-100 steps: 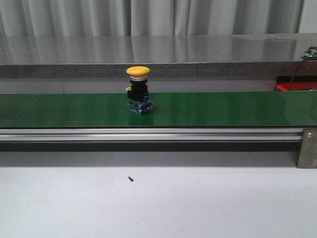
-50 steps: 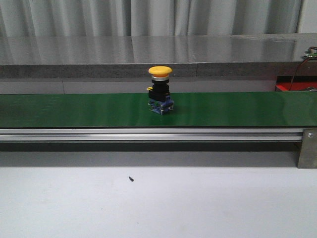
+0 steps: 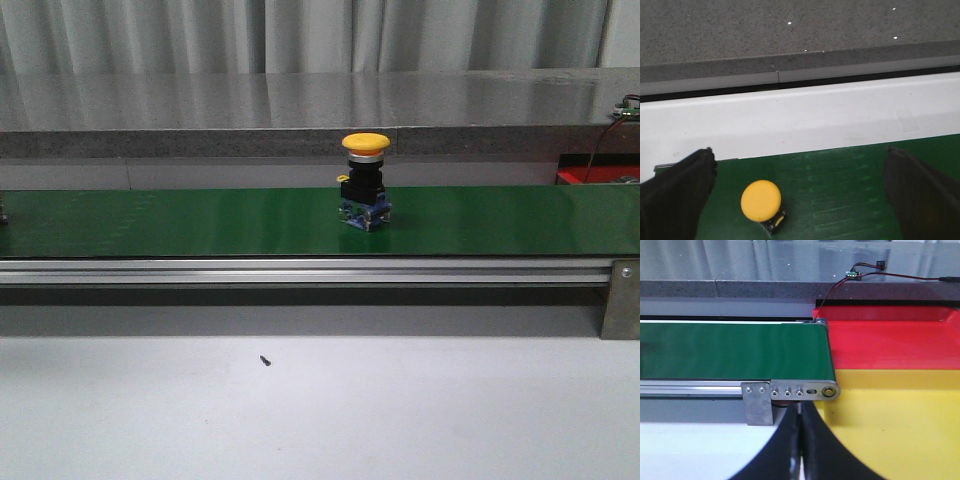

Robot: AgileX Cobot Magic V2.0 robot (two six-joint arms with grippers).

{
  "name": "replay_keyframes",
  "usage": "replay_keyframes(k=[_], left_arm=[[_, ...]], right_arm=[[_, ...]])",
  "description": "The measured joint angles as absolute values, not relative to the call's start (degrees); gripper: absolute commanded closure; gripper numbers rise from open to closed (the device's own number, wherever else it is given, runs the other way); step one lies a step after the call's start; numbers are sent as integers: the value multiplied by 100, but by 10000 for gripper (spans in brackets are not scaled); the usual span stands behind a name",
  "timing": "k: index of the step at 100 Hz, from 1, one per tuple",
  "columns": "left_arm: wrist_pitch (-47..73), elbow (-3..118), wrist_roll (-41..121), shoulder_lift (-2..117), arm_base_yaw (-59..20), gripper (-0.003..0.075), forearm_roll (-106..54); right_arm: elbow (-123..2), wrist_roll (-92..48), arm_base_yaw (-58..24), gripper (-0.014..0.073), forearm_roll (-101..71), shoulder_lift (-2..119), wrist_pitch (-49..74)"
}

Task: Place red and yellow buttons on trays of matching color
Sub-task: 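Set the second yellow button on the conveyor and release it, then grasp the first yellow button at the conveyor end with the right gripper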

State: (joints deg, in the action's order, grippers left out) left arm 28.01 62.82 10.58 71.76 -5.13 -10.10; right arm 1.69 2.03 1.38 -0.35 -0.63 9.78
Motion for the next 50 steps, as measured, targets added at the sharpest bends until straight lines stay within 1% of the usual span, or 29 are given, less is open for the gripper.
replay_keyframes(k=[12,26,40,50], left_arm=[[2431,5395,1058,6261,-594,234,-1004],[2205,4411,1058,5234,-594,384,-1004],[2057,3589,1061,4335,-594,558,-1004],[2030,3184,1071,3844,-594,699,-1004]], right_arm=[[169,203,138,662,-35,-63,978],[169,203,138,662,-35,-63,960],[169,203,138,662,-35,-63,671],[169,203,138,662,-35,-63,385]])
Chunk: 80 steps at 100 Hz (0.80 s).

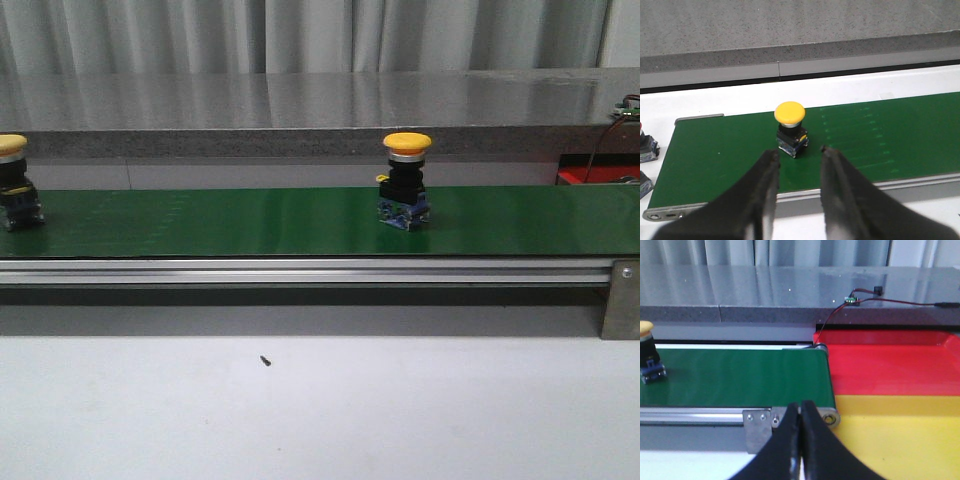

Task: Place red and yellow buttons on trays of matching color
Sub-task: 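Grasp the first yellow button at the conveyor end with the right gripper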

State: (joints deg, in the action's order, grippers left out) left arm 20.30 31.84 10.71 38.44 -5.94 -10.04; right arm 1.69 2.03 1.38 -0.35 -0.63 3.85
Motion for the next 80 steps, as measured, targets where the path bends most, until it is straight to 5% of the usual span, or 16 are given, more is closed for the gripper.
replay_keyframes(k=[34,80], left_arm=[[2020,2551,1071,2956,-594,739,-1004],[2008,2551,1071,2951,-594,740,-1004]], right_arm=[[-568,203,138,662,-73,8,520],[-4368,203,138,662,-301,3641,5000]])
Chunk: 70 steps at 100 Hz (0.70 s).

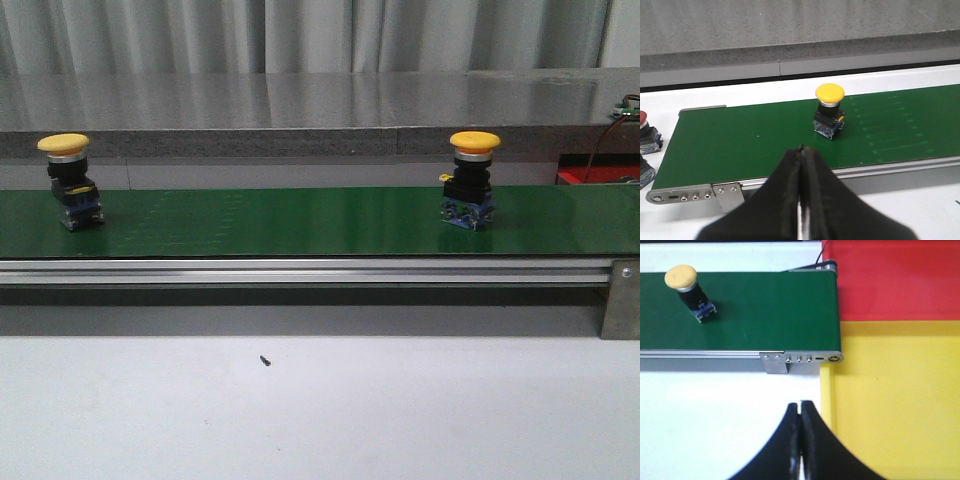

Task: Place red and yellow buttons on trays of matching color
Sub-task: 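Grasp the first yellow button at the conveyor end with the right gripper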

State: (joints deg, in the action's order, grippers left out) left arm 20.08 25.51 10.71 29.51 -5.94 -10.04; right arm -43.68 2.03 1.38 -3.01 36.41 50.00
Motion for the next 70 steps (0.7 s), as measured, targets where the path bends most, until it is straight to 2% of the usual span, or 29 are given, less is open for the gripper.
replay_keyframes(k=[19,25,32,33,36,41,42,43,49,58,70], left_arm=[[2008,2551,1071,2951,-594,740,-1004],[2008,2551,1071,2951,-594,740,-1004],[2008,2551,1071,2951,-594,740,-1004],[2008,2551,1071,2951,-594,740,-1004],[2008,2551,1071,2951,-594,740,-1004],[2008,2551,1071,2951,-594,740,-1004],[2008,2551,1071,2951,-594,740,-1004],[2008,2551,1071,2951,-594,740,-1004],[2008,2551,1071,2951,-594,739,-1004],[2008,2551,1071,2951,-594,740,-1013],[2008,2551,1071,2951,-594,739,-1013]], right_arm=[[-4911,203,138,658,-557,4753,5092],[-4966,134,138,630,-581,5001,5067],[-5004,0,138,522,-609,5267,5045],[-5013,0,138,477,-607,5318,5045],[-5038,-111,138,425,-624,5415,5018],[-5063,-212,138,290,-696,5559,4970],[-5063,-213,138,230,-698,5597,4962],[-5078,-240,138,230,-716,5615,4945],[-5102,-280,138,53,-803,5749,4835],[-5125,-352,138,-55,-866,5882,4615],[-5229,-566,138,-60,-941,6113,4481]])
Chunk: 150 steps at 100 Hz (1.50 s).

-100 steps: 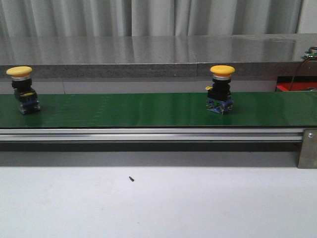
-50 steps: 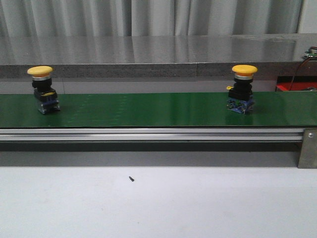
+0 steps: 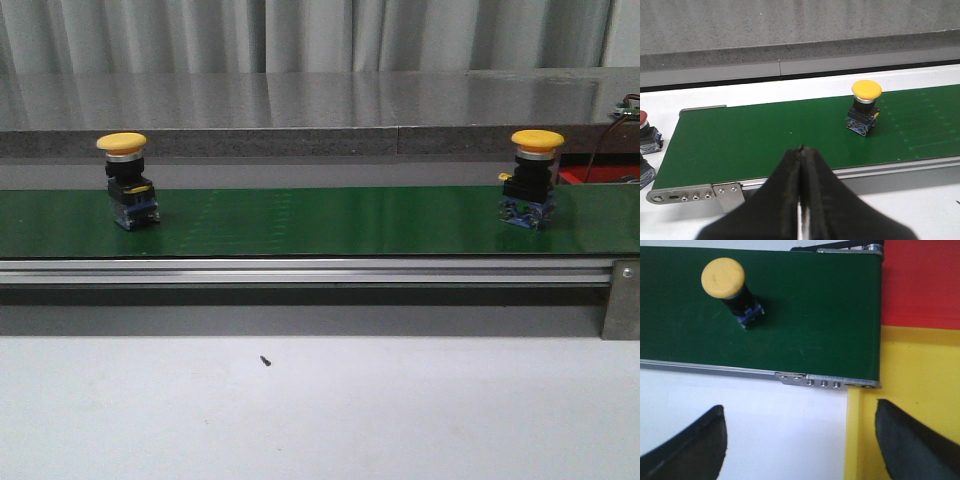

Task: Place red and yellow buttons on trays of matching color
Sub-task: 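Grasp the first yellow button at the conveyor end with the right gripper, then carry the yellow button into the yellow tray and open the right gripper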

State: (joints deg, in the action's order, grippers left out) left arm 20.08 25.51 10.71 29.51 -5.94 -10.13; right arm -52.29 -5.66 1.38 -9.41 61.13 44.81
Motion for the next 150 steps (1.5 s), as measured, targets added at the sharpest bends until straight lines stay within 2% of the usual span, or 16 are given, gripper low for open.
replay_keyframes(k=[36,73,83,90,98,107,150], left_arm=[[2008,2551,1071,2951,-594,740,-1013],[2008,2551,1071,2951,-594,740,-1013],[2008,2551,1071,2951,-594,740,-1013],[2008,2551,1071,2951,-594,740,-1013],[2008,2551,1071,2951,-594,740,-1013],[2008,2551,1071,2951,-594,740,-1013],[2008,2551,1071,2951,-594,740,-1013]], right_arm=[[-6252,-1764,138,-60,-1635,7639,4532],[-7212,-2105,138,-57,-1679,9097,4511],[-7379,-2141,138,11,-1679,9414,4497],[-7471,-2138,138,125,-1679,9597,4497],[-7523,-2143,138,296,-1679,9736,4497],[-7523,-2153,138,380,-1679,9800,4592],[-7540,-1748,163,382,-1457,9363,5340]])
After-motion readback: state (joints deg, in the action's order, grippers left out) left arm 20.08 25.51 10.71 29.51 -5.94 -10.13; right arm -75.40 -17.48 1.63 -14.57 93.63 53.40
